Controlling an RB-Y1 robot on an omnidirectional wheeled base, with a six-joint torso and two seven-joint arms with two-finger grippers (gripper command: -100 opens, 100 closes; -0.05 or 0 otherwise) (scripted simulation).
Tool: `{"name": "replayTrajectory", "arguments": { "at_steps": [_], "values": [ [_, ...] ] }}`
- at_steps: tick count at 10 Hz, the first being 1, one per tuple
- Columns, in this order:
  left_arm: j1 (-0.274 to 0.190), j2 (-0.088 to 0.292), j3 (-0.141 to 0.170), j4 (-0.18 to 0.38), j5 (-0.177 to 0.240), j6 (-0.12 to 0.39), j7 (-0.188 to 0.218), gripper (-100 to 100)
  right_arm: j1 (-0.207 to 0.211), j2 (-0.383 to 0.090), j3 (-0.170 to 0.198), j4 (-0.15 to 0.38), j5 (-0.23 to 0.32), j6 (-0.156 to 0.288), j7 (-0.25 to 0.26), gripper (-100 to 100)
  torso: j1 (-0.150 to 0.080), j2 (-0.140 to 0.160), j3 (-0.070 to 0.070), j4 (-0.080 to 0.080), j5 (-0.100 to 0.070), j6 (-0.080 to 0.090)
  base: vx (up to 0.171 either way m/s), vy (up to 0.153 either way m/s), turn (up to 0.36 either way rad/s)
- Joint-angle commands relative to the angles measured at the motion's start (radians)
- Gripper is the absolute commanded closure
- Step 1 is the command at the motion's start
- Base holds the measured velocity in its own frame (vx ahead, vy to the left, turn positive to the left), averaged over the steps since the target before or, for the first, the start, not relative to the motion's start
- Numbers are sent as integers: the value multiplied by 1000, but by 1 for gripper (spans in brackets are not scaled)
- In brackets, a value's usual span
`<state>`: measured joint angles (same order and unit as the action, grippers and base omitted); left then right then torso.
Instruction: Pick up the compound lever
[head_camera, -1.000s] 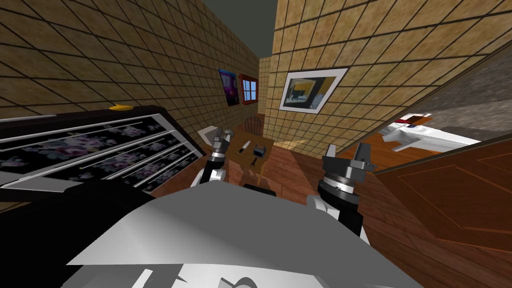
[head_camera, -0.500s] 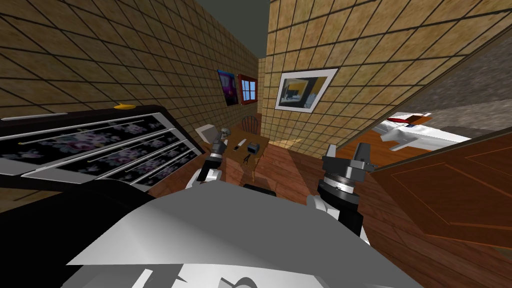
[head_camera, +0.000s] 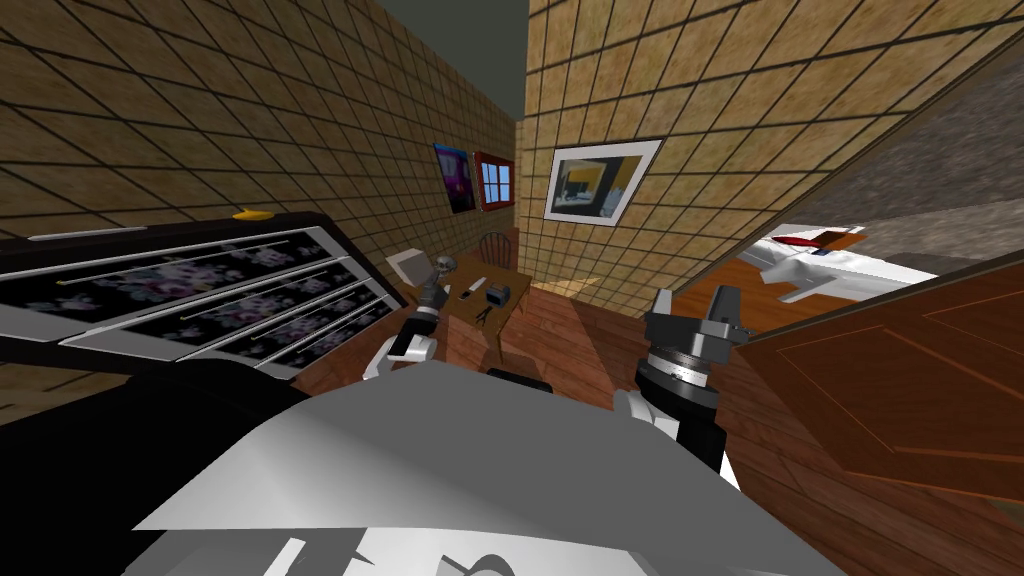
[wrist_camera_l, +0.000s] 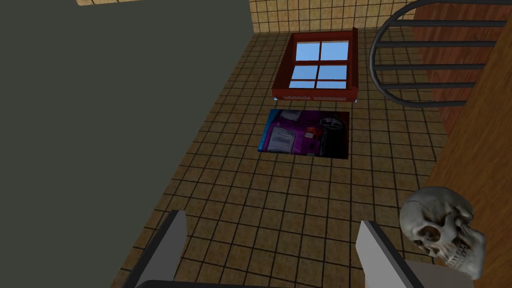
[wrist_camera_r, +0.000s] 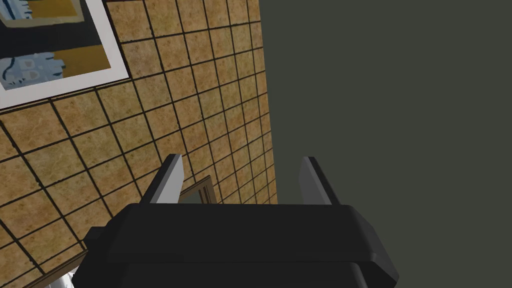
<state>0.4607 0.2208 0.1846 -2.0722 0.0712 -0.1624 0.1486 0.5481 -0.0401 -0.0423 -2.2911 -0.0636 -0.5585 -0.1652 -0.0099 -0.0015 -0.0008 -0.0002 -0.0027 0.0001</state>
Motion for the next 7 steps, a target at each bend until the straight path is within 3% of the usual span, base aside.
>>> {"name": "replayTrajectory", "arguments": {
  "at_steps": [1, 2, 5, 6, 7],
  "values": [
    [-11, 20, 31, 29, 29, 50, 15, -100, 0, 0, 0, 0, 0, 0, 0, 0, 0, 0, 0, 0, 0, 0, 6, -170, 17],
    [-11, 20, 31, 29, 29, 63, 15, -100, 0, 0, 0, 0, 0, 0, 0, 0, -1, 0, 0, 0, 0, 0, -3, -130, 18],
    [-31, 47, 83, 78, 81, 146, 45, -100, 0, 0, 0, 0, 0, 0, 0, 0, 0, 0, 0, 0, 0, 0, 12, -164, 17],
    [-31, 47, 83, 78, 81, 172, 45, -100, 0, 0, 0, 0, 0, 0, 0, 0, -1, 0, 0, 0, 0, 0, 9, -136, 18],
    [-43, 59, 110, 101, 108, 206, 63, -100, 0, 0, 0, 0, 0, 0, 0, 0, 1, 0, 0, 0, 0, 0, 49, -172, 13]
  ]
}}
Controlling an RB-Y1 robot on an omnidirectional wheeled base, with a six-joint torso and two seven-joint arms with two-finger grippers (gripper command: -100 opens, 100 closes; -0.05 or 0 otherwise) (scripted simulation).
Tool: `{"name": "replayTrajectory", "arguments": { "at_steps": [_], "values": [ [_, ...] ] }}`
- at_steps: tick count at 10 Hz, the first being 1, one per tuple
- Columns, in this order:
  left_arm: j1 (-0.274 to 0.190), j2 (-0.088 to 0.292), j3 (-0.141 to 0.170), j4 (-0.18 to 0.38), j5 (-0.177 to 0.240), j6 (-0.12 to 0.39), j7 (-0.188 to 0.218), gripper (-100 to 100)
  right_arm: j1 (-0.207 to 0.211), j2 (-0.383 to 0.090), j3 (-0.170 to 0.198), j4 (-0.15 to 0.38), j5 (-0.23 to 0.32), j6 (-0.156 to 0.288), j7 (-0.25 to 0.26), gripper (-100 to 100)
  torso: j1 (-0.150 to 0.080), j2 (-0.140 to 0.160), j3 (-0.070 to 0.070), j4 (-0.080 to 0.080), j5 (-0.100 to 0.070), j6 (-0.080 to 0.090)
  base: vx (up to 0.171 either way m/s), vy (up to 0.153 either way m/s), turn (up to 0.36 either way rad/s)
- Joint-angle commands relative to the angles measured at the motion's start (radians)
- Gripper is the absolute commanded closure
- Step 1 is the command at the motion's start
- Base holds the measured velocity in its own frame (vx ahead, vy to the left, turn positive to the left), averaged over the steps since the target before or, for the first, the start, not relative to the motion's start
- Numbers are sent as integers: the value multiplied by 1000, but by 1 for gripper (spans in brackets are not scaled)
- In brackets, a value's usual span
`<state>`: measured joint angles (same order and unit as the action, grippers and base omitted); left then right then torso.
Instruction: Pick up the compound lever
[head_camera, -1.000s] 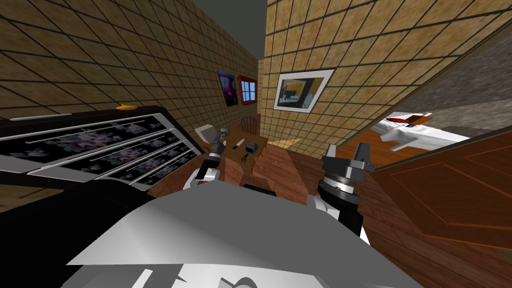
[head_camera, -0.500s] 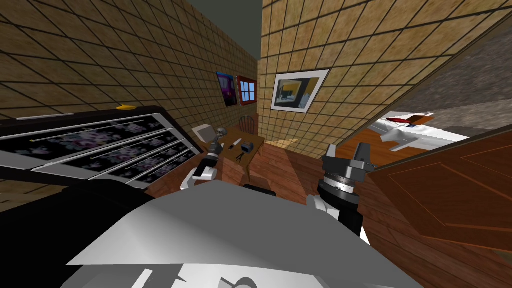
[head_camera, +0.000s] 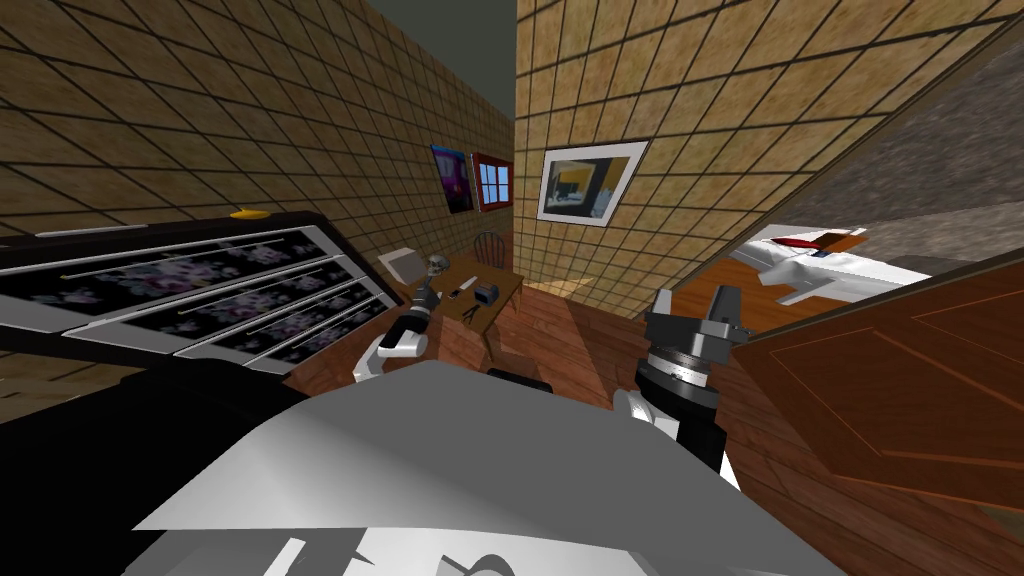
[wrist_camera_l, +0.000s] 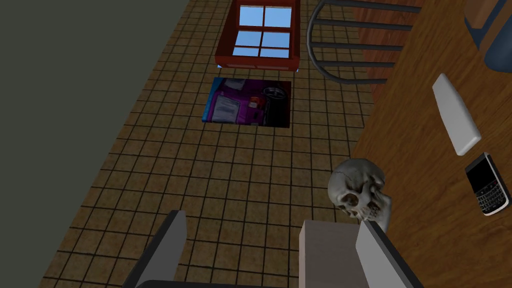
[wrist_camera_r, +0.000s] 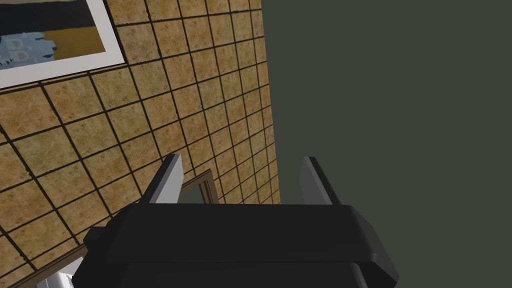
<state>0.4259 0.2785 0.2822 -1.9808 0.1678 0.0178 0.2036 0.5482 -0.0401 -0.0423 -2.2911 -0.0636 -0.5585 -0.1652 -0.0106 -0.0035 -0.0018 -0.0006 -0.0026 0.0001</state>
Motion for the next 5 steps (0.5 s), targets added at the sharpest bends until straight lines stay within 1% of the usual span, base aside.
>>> {"name": "replayTrajectory", "arguments": {
  "at_steps": [1, 2, 3, 4, 5],
  "values": [
    [-8, 1, 12, 10, 11, 50, 8, -100, 0, 0, 0, 0, 0, 0, 0, 0, 0, 0, 0, 0, 0, 0, 39, -138, 23],
    [-21, 13, 39, 33, 38, 77, 27, -100, 0, 0, 0, 0, 0, 0, 0, 0, 2, 0, 0, 0, 0, 0, 17, -154, 17],
    [-21, 13, 39, 33, 38, 109, 27, -100, 0, 0, 0, 0, 0, 0, 0, 0, 1, 1, 0, 0, 0, 0, 19, -135, 16],
    [-34, 24, 66, 54, 65, 139, 47, -100, 0, 0, 0, 0, 0, 0, 0, 0, 2, 1, 1, 0, 0, 0, 64, -169, 18],
    [-34, 24, 66, 54, 65, 166, 47, -100, 0, 0, 0, 0, 0, 0, 0, 0, 0, -1, 0, 0, 0, 0, 47, -139, 22]
  ]
}}
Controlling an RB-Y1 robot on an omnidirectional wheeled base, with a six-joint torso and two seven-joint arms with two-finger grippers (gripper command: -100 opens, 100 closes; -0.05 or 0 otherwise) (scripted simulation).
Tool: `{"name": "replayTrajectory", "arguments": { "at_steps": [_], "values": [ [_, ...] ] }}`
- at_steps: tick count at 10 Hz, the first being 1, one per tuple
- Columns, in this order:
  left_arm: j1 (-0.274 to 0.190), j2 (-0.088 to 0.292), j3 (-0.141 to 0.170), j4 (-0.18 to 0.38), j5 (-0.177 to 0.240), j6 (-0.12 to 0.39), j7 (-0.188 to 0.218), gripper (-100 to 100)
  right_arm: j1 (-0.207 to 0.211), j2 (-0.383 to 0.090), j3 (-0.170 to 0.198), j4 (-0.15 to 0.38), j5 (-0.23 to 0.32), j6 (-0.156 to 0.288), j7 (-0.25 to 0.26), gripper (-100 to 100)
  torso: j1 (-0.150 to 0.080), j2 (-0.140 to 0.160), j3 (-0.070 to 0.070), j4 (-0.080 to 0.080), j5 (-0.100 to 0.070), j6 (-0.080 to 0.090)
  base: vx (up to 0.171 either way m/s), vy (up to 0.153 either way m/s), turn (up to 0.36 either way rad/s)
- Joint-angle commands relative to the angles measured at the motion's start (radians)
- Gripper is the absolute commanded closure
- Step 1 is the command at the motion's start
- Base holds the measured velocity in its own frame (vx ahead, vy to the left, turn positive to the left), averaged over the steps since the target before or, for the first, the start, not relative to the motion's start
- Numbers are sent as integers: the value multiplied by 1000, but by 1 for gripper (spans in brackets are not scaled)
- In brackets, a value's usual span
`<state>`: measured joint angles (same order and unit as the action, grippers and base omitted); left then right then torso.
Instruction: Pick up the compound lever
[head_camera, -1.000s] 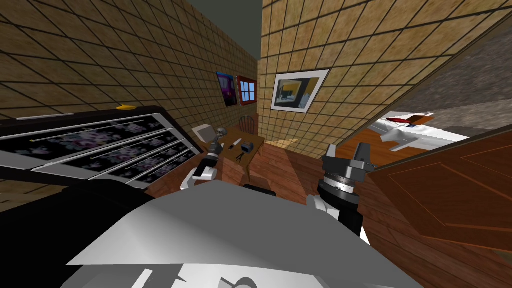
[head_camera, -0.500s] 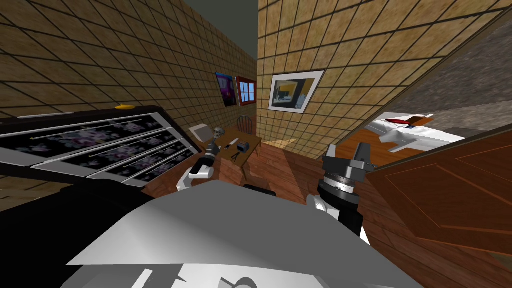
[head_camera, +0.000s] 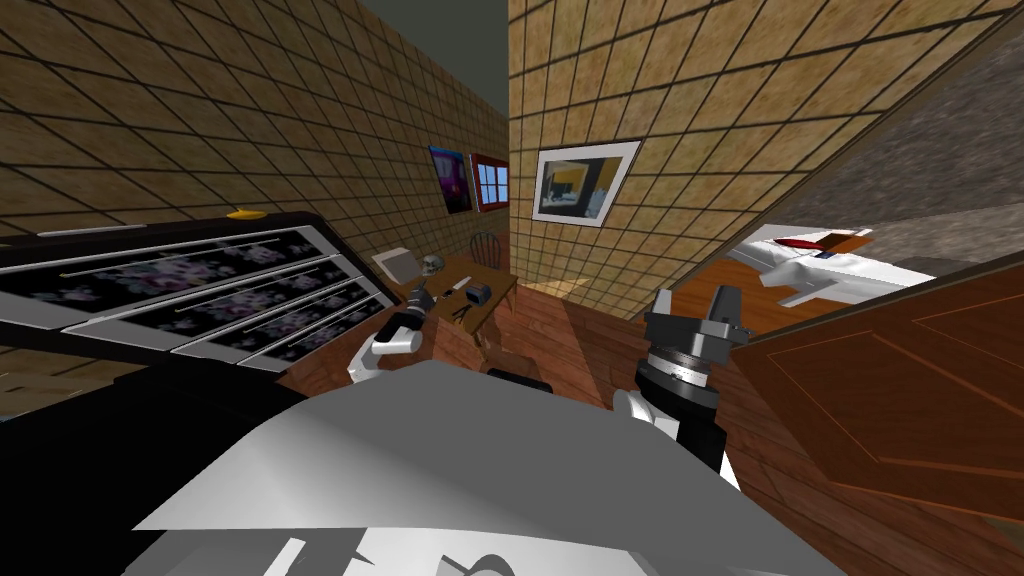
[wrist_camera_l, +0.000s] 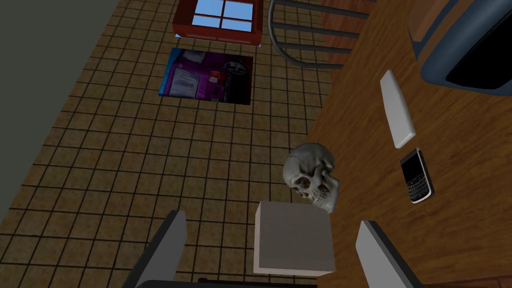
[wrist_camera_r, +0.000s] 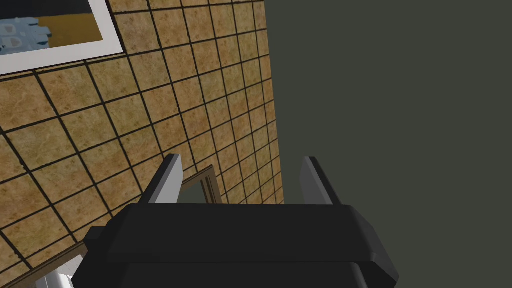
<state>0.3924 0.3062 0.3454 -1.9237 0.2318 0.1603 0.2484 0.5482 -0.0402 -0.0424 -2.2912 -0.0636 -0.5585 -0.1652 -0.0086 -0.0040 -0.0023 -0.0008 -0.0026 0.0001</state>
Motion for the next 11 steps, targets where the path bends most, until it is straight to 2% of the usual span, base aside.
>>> {"name": "replayTrajectory", "arguments": {
  "at_steps": [1, 2, 3, 4, 5, 6, 7, 8, 10, 11],
  "values": [
    [0, -4, 3, -3, 1, 29, 2, -100, 0, 0, 0, 0, 0, 0, 0, 0, 0, 0, 0, 0, 0, 0, 8, -54, 0],
    [-14, 8, 31, 18, 29, 69, 23, -100, 0, 0, 0, 0, 0, 0, 0, 0, 5, 2, 1, 0, 1, 0, 38, -88, 8],
    [-14, 8, 31, 18, 29, 91, 23, -100, 0, 0, 0, 0, 0, 0, 0, 0, 4, 1, 1, 0, 1, 0, 35, -107, 17],
    [-27, 20, 58, 38, 56, 121, 44, -100, 0, 0, 0, 0, 0, 0, 0, 0, 3, 1, 1, 0, 1, 0, 57, -158, 19],
    [-27, 20, 58, 38, 56, 151, 44, -100, 0, 0, 0, 0, 0, 0, 0, 0, 0, 0, 0, 0, 0, 0, 56, -134, 25],
    [-40, 33, 86, 56, 83, 185, 66, -100, 0, 0, 0, 0, 0, 0, 0, 0, 0, 0, 0, 0, 0, 0, 51, -120, 14],
    [-40, 33, 86, 56, 83, 211, 66, -100, 0, 0, 0, 0, 0, 0, 0, 0, 1, 0, 0, 0, 0, 0, 45, -91, 13],
    [-51, 47, 113, 73, 110, 241, 88, -100, 0, 0, 0, 0, 0, 0, 0, 0, 3, 0, 0, 0, 1, 0, 93, -139, 10],
    [-51, 47, 113, 73, 110, 279, 88, -100, 0, 0, 0, 0, 0, 0, 0, 0, 2, -2, -1, -1, 0, 0, 54, -83, 11],
    [-61, 62, 139, 90, 137, 312, 110, -100, 0, 0, 0, 0, 0, 0, 0, 0, 6, 0, 0, 0, 1, 0, 41, -75, 7]
  ]
}}
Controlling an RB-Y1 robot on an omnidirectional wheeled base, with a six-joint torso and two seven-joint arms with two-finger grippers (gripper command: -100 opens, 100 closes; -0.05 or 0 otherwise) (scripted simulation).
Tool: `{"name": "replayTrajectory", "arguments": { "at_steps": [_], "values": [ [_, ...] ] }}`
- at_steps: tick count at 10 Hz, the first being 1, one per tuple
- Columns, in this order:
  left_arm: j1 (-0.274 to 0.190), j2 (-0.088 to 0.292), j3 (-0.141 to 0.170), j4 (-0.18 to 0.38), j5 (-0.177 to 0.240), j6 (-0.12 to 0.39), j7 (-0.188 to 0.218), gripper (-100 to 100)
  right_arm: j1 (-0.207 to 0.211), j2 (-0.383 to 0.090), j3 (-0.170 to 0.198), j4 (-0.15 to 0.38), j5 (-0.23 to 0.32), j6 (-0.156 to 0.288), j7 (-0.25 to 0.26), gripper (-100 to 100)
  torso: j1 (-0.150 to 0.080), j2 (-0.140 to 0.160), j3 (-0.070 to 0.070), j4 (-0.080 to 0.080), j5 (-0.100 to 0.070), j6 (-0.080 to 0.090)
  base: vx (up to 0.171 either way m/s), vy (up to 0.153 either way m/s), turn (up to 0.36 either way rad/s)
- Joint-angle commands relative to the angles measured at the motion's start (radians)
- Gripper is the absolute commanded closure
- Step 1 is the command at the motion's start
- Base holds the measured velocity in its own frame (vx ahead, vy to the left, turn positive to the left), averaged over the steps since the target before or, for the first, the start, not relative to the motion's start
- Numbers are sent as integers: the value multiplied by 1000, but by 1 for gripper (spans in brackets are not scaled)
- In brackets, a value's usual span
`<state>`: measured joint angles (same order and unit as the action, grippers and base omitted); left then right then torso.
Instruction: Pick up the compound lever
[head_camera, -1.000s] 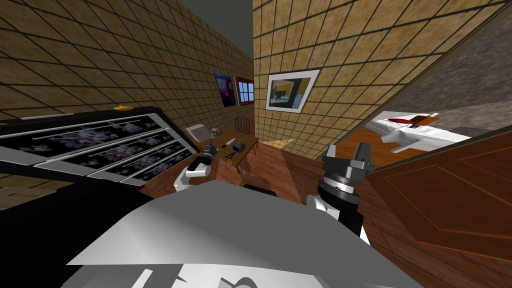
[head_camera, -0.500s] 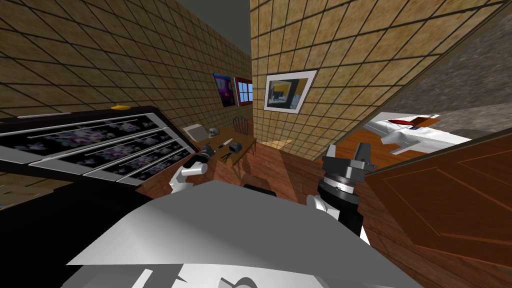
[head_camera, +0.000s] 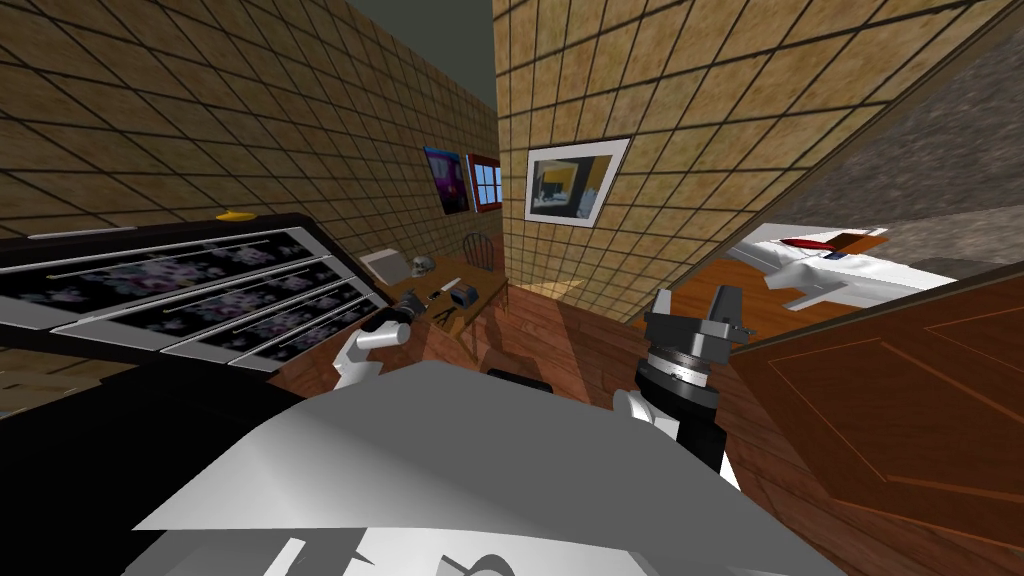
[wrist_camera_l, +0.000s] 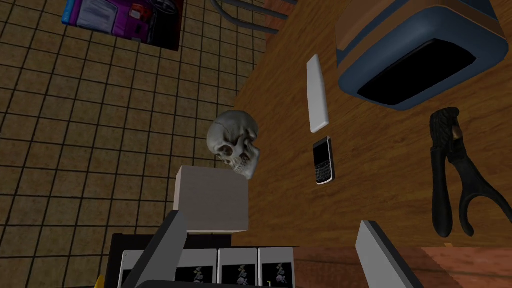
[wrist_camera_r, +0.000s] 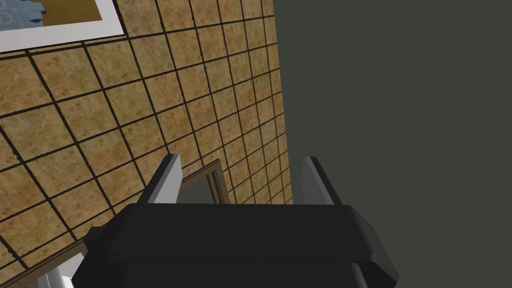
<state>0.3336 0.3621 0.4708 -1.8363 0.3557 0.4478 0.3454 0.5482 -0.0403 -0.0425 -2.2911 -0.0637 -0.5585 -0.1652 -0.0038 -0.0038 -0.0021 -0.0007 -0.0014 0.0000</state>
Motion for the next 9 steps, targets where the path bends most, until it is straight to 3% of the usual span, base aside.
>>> {"name": "replayTrajectory", "arguments": {
  "at_steps": [1, 2, 3, 4, 5, 9],
  "values": [
    [-3, 7, 13, 3, 13, 50, 13, -100, 0, 0, 0, 0, 0, 0, 0, 0, 0, 0, 0, 0, 0, 0, 62, -80, 15],
    [-3, 7, 13, 3, 13, 53, 13, -100, 0, 0, 0, 0, 0, 0, 0, 0, 0, -1, 0, 0, 0, 0, 34, -43, 3],
    [-12, 23, 37, 19, 38, 92, 34, -100, 0, 0, 0, 0, 0, 0, 0, 0, 2, 0, 0, 0, 0, 0, 57, -79, 5],
    [-12, 23, 37, 19, 38, 115, 34, -100, 0, 0, 0, 0, 0, 0, 0, 0, 0, -1, 0, 0, 0, 0, 54, -87, 13],
    [-19, 40, 59, 35, 63, 146, 56, -100, 0, 0, 0, 0, 0, 0, 0, 0, 0, 0, 0, 0, 0, 0, 74, -109, 10],
    [-30, 75, 96, 67, 109, 257, 97, -100, 0, 0, 0, 0, 0, 0, 0, 0, 0, -3, -2, -1, 0, 0, 94, -86, 6]
  ]
}}
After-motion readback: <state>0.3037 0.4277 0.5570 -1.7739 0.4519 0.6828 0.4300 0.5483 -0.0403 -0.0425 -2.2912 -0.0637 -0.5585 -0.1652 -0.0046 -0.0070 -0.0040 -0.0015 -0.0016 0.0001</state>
